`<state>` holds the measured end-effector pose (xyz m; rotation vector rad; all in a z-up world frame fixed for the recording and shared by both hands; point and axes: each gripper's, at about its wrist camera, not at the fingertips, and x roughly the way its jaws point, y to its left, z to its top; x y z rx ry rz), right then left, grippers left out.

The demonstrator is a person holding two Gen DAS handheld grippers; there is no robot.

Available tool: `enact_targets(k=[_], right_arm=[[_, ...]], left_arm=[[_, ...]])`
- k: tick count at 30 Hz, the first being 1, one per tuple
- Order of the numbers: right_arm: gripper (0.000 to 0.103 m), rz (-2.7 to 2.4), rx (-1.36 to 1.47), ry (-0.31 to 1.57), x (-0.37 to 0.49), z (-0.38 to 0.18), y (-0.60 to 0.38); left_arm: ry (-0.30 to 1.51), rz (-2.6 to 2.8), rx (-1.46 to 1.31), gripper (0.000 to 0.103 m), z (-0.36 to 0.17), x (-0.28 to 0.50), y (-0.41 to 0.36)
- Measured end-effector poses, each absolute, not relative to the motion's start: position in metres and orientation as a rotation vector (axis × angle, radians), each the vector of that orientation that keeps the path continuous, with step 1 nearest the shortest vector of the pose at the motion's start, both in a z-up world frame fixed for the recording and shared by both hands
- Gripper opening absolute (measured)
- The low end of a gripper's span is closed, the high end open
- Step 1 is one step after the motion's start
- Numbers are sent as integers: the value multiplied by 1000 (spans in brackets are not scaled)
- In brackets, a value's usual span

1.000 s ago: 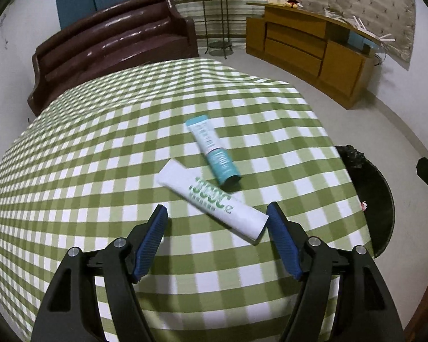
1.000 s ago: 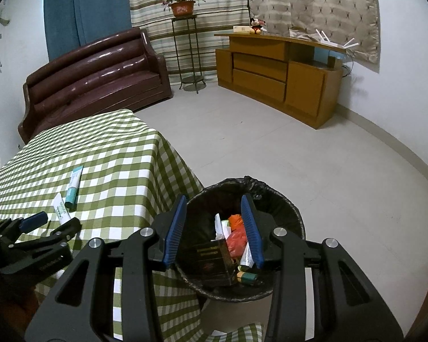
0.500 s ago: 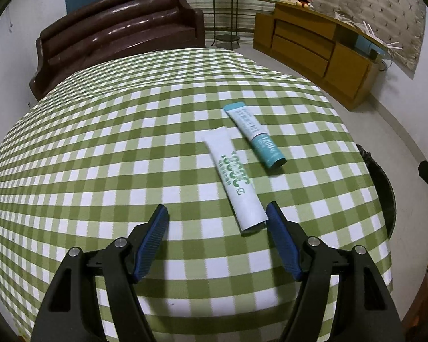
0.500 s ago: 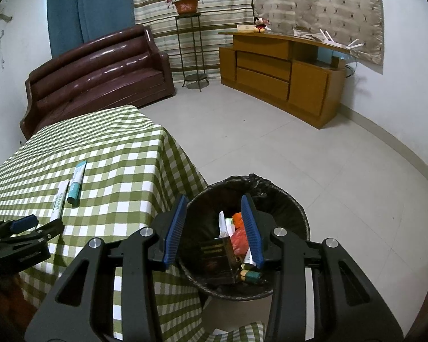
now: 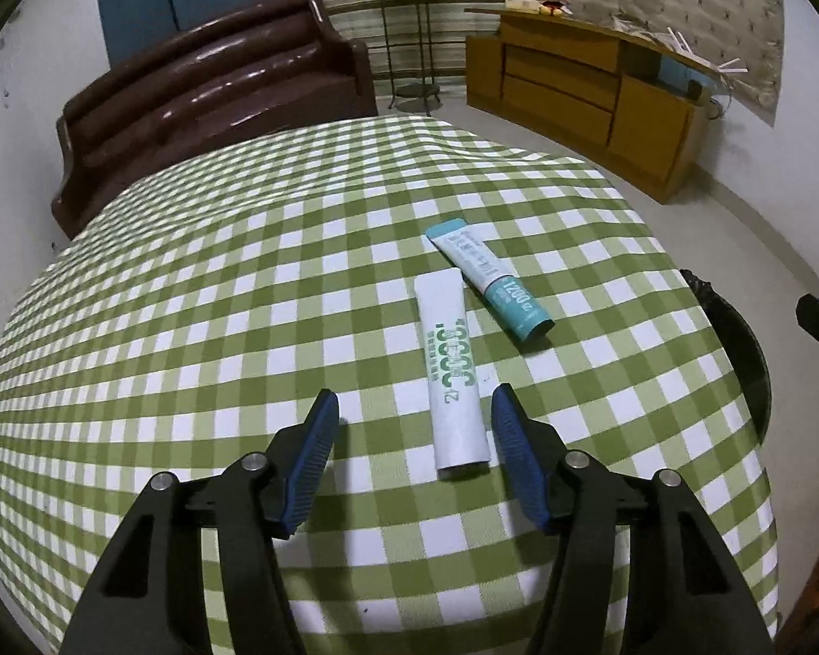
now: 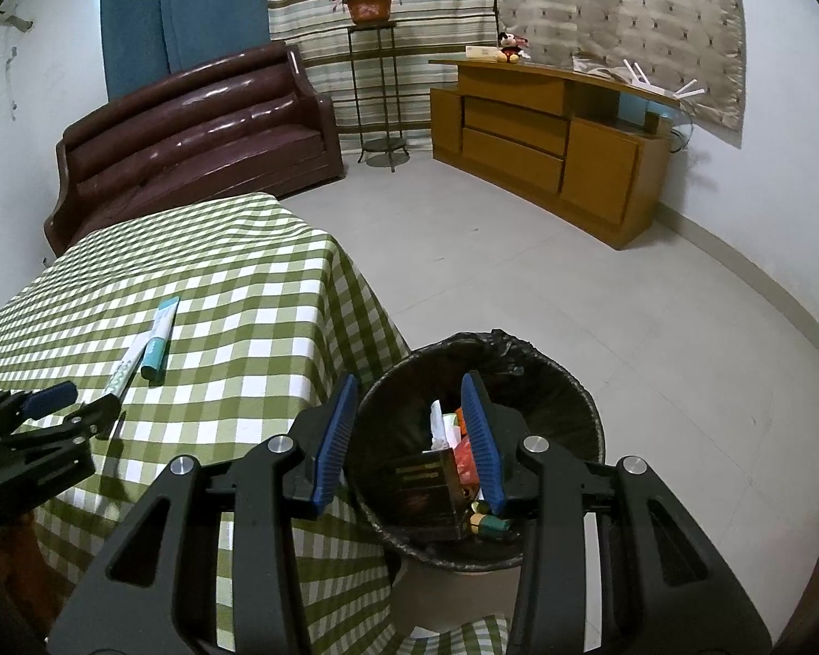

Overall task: Collect trash
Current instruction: 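Grasp the white tube with the left tool, then grasp the teal-white toothpaste tube with the right tool while the left tool holds the white tube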

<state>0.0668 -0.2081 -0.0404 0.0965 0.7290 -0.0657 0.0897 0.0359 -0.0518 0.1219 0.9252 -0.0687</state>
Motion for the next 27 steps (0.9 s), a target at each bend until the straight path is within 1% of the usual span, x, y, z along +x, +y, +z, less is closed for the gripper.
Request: enact_targets(k=[3, 5, 6, 8, 9, 14, 27], right_arm=[[39, -62, 94, 729, 66, -40, -207], [39, -59, 93, 731, 66, -41, -206], [39, -58, 92, 732, 65, -41, -205], [39, -54, 89, 735, 65, -42, -202], [39, -52, 87, 736, 65, -42, -202], [39, -37, 70, 741, 66, -42, -193], [39, 58, 25, 740, 79, -35, -137]], left_arm=[[927, -87, 126, 48, -53, 94, 34], [922, -108, 124, 35, -53, 94, 33], [920, -124, 120, 32, -53, 94, 33], [916, -132, 132, 21, -54, 95, 30], [912, -132, 142, 19, -55, 95, 28], [903, -126, 138, 15, -55, 93, 33], [883, -13, 80, 14, -47, 89, 99]])
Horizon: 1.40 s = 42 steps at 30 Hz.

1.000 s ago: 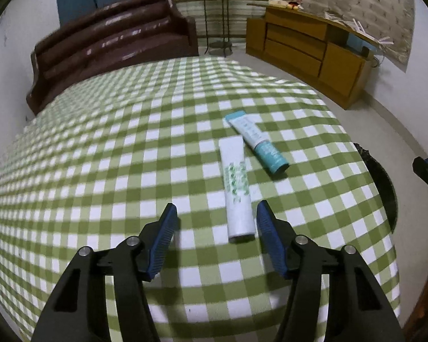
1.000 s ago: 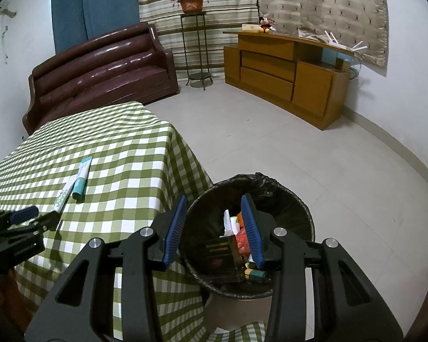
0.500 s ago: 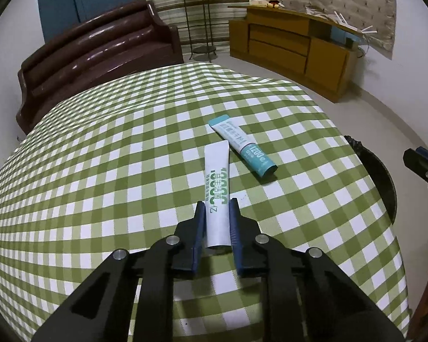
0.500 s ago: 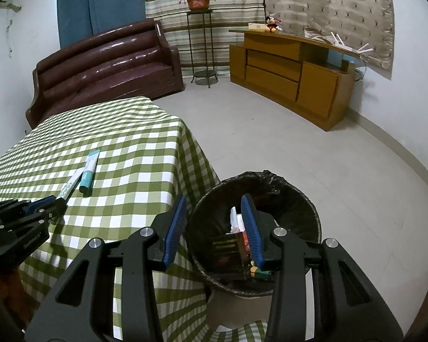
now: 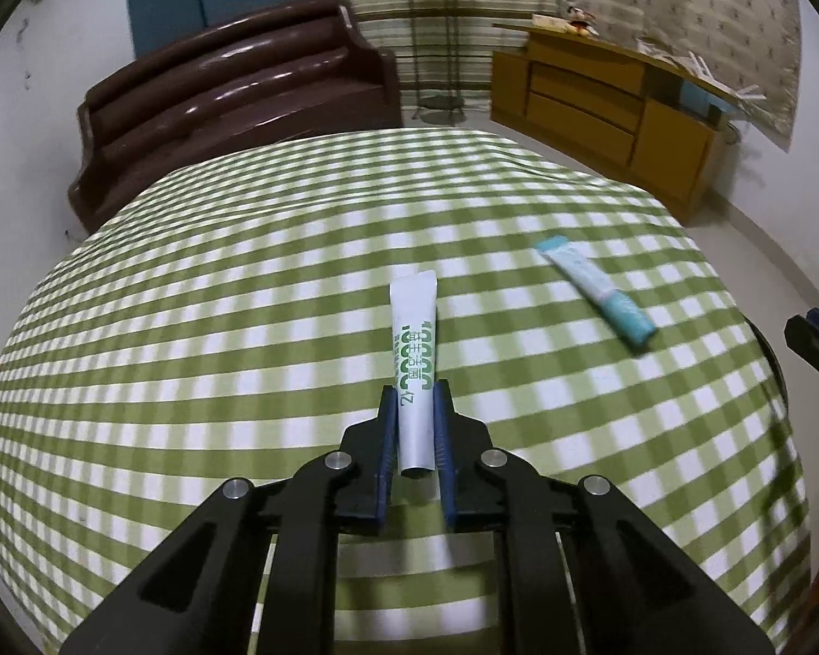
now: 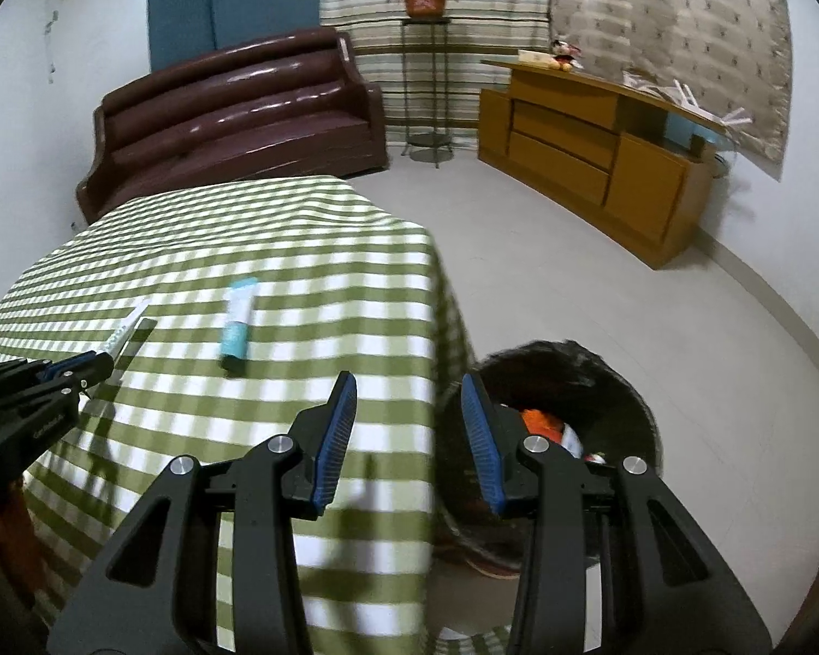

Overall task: Collect trash
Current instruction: 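Grasp the teal-white toothpaste tube with the right tool while the left tool holds the white tube, then carry both tubes over the bin with both tools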

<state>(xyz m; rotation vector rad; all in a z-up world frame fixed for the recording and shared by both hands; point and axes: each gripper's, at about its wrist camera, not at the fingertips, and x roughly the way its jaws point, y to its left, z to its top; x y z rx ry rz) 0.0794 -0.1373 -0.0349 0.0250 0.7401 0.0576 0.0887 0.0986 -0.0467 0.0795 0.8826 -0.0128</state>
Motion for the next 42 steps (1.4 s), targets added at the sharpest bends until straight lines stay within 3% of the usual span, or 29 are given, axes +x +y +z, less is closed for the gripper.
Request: enact_targets(k=[27, 31, 36, 42], right_arm=[[39, 159, -90, 909, 166, -62, -31], [36, 156, -99, 905, 168, -63, -27], [17, 164, -113, 899, 163, -64, -20], [14, 166, -103, 890, 156, -66, -18]], left_arm=[[885, 128, -10, 14, -53, 88, 190], [887, 128, -17, 14, -54, 88, 193], [890, 129, -24, 14, -55, 87, 196], [886, 126, -27, 14, -53, 86, 195]])
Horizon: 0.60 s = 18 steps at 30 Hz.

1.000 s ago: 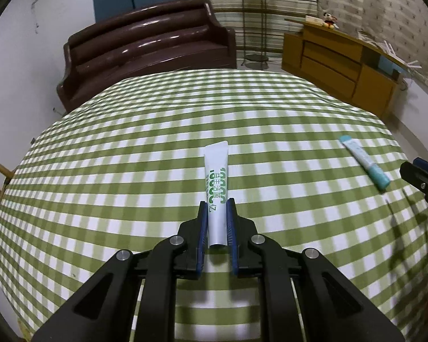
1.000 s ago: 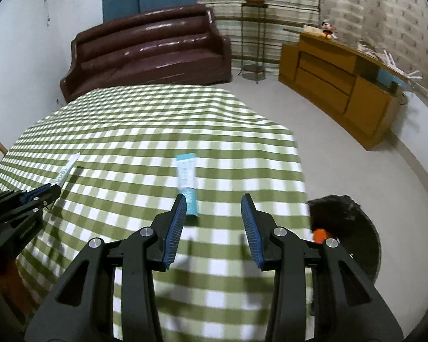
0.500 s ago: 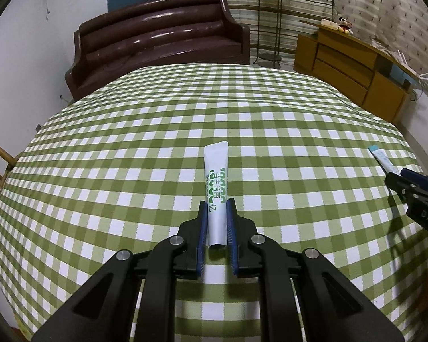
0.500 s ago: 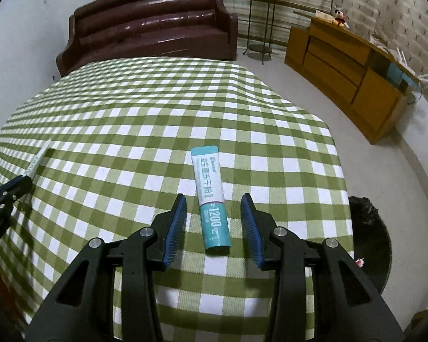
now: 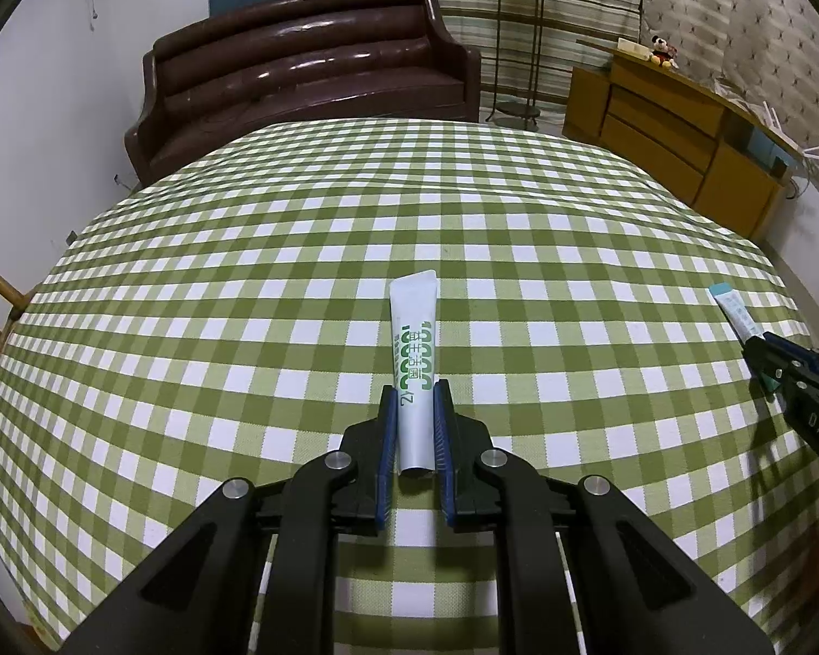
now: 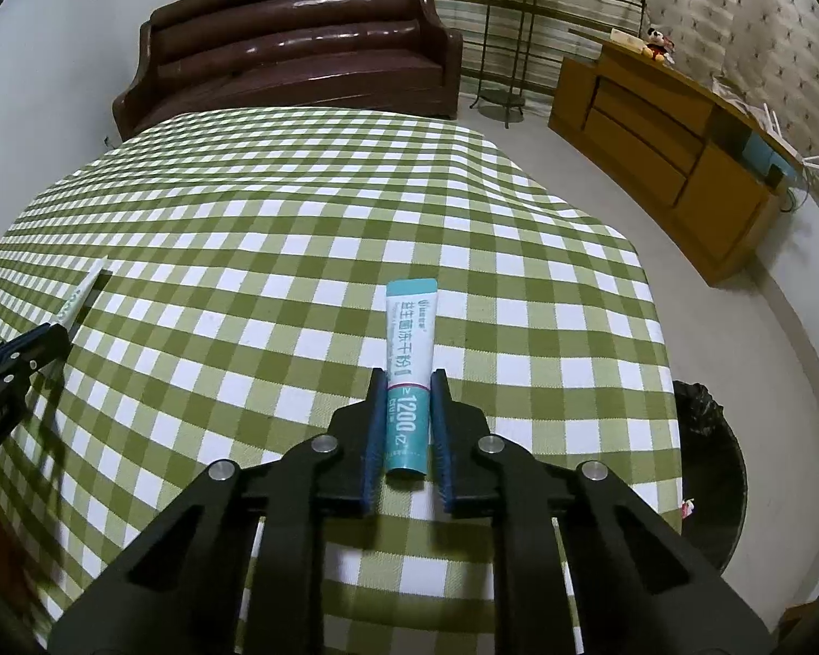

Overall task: Collect trash
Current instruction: 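Carry both tubes over the bin with both tools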

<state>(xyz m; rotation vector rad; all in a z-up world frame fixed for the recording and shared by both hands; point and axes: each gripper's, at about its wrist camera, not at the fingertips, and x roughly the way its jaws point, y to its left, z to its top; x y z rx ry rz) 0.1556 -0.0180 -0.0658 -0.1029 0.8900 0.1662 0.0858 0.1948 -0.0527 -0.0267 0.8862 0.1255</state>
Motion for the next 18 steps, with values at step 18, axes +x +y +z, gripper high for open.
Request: enact_targets(k=[18], right_arm=[[12, 103, -2, 794, 104, -38, -87]], left_arm=[[831, 26, -7, 14, -35, 85, 134]])
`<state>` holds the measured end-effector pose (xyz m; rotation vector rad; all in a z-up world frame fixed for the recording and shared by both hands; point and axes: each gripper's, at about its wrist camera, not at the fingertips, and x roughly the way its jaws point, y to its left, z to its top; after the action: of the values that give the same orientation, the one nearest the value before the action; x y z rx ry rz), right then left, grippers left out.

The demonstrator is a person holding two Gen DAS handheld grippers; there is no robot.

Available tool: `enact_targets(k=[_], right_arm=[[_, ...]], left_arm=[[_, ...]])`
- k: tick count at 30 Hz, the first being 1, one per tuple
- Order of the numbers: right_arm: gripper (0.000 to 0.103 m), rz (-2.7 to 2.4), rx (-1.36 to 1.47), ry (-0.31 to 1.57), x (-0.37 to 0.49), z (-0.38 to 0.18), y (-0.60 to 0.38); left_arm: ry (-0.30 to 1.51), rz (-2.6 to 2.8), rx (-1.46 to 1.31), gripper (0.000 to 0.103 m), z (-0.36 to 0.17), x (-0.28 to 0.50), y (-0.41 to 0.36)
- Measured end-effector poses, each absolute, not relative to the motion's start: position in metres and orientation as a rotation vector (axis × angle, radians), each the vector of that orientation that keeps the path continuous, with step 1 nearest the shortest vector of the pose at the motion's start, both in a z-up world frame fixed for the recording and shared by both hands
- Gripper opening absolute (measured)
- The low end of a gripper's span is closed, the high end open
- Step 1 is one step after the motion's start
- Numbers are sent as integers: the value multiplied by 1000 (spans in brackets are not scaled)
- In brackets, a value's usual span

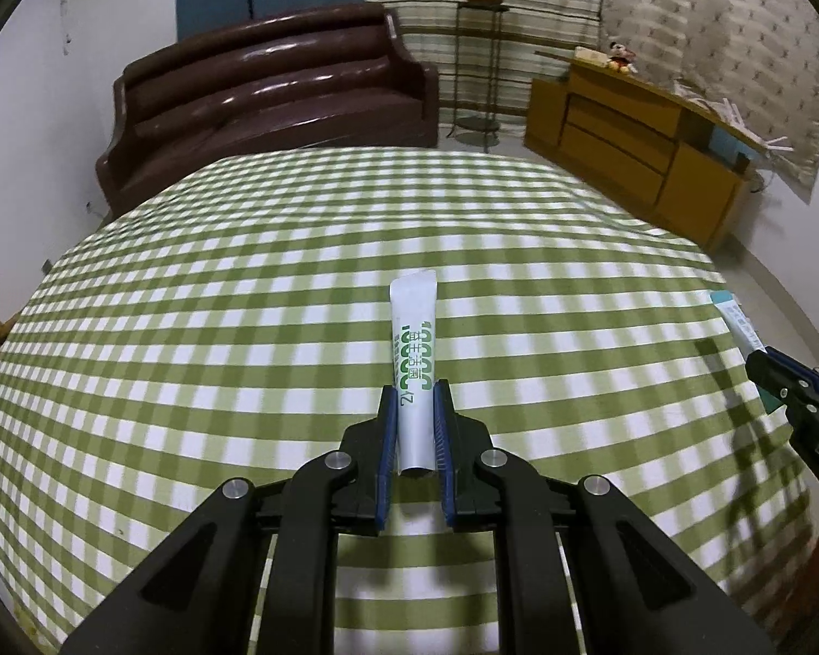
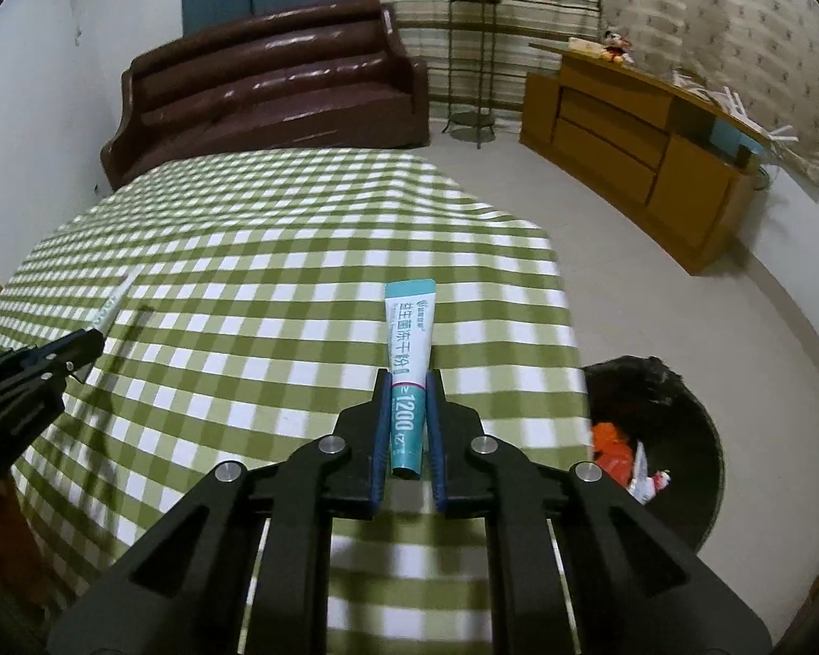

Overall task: Collect trash
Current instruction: 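Carry both tubes over the bin with both tools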

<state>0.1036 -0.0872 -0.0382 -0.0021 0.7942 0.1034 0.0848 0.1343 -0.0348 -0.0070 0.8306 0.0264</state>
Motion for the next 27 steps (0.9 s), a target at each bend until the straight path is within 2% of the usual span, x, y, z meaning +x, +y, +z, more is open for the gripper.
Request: enact_targets(k=[10, 27], right_arm=[[12, 10, 44, 721, 70, -22, -148], [12, -138, 120, 711, 51, -33, -236]], left_arm=[[792, -84, 27, 14, -24, 84, 70], [768, -267, 107, 14, -26, 88, -46]])
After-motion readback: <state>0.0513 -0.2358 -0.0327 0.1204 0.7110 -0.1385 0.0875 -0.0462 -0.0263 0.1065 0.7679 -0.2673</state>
